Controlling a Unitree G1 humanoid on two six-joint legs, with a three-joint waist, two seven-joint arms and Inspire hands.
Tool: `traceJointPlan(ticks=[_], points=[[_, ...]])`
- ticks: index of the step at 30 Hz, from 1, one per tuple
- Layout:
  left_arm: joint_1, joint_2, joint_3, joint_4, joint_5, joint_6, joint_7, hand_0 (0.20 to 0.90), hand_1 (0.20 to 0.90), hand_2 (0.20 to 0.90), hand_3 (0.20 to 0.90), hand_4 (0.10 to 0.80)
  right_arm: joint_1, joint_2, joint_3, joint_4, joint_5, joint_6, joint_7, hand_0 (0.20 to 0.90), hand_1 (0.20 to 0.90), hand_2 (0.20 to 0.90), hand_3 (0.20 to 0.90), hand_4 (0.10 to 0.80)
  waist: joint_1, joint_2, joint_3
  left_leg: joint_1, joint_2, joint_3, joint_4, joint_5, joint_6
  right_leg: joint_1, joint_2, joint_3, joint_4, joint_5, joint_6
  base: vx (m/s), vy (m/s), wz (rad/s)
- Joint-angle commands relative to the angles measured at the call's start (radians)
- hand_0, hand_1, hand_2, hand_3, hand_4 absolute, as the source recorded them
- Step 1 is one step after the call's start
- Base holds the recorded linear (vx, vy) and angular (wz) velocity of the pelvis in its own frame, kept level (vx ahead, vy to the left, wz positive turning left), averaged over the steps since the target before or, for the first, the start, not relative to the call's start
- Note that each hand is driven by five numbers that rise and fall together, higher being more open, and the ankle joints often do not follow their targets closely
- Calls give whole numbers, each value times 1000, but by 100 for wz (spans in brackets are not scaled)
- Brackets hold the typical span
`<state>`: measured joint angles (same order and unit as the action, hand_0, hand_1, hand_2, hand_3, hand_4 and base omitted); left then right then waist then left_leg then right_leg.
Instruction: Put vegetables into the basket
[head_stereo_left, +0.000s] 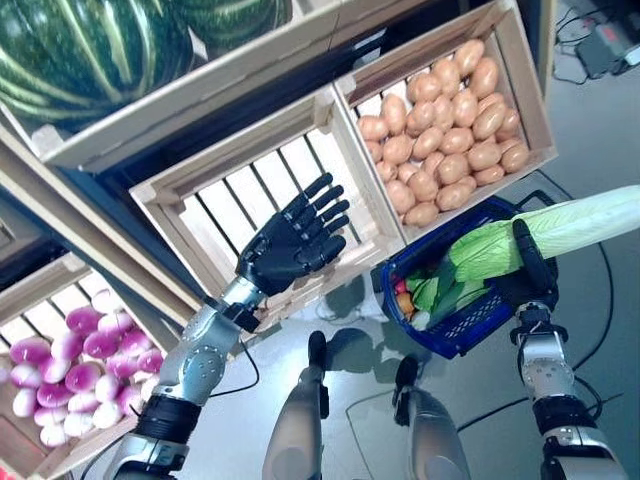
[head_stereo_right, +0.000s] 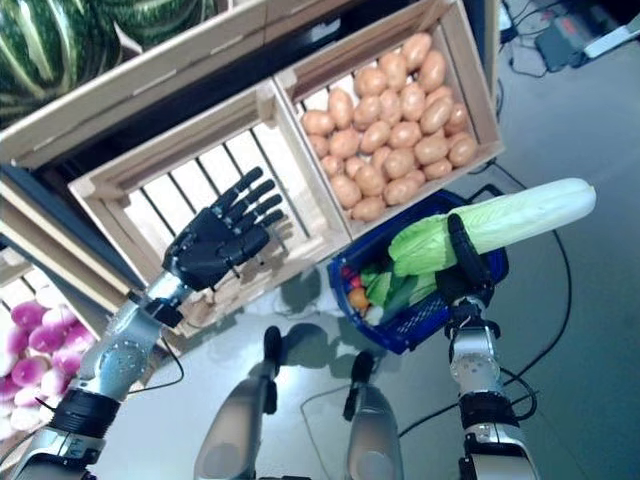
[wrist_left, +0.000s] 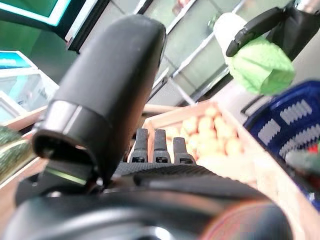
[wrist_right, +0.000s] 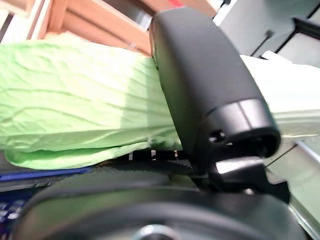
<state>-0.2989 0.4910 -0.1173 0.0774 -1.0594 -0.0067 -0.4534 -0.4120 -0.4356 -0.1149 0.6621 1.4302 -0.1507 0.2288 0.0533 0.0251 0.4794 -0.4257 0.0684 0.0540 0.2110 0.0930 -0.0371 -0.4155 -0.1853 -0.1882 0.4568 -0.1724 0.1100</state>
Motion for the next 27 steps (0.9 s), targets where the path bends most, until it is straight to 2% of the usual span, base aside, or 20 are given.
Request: traceJointPlan(ticks=[1,5,9,14,20,24,27], points=[[-100,-10,33,-137,-75,-125,-4,900,900,900,900,800,-99,-128,-32,-25,-19,-94,-22,300,300,300,300,400,9,-2,-24,-98,7,-56,228,-159,-36,-55,-14,34,53,56,-43,-103,-4,9],[-139,-6,36,-144,-94,-135,-4,900,900,900,900,800,-158,-165,-24,35,-64,-68,-47,300,300,300,300,400,14,9,6,-170,-3,-57,287,-178,-30,-137,-32,44,129,39,-40,-71,19,11],[-182,-7,25,-152,-101,-166,1,900,900,900,900,800,-243,-185,14,85,-105,-69,-96,300,300,300,300,400,22,16,39,-245,-20,-50,349,-204,-16,-229,-32,58,223,14,-45,-51,17,3],[-201,-16,19,-164,-101,-190,23,900,900,900,900,800,-300,-188,45,105,-151,-53,-132,300,300,300,300,400,27,26,41,-352,-24,-47,440,-234,-13,-343,-33,75,322,-9,-51,0,0,0],[-223,-29,15,-172,-97,-203,23,900,900,900,900,800,-348,-185,61,137,-181,-46,-180,300,300,300,300,400,31,40,41,-464,-38,-51,540,-268,8,-471,-35,91,434,-29,-55,-27,-6,3],[-245,-42,1,-181,-128,-185,28,900,900,900,900,800,-396,-161,118,164,-379,-24,-263,300,300,300,300,400,35,57,41,-540,-48,-55,637,-291,18,-546,-41,101,523,-44,-62,-6,5,2],[-252,-43,-12,-209,-116,-174,40,900,900,900,900,800,-418,-148,172,147,-439,-18,-333,300,300,300,300,400,37,55,41,-571,-45,-54,664,-294,21,-576,-35,105,547,-46,-69,29,-3,0]])
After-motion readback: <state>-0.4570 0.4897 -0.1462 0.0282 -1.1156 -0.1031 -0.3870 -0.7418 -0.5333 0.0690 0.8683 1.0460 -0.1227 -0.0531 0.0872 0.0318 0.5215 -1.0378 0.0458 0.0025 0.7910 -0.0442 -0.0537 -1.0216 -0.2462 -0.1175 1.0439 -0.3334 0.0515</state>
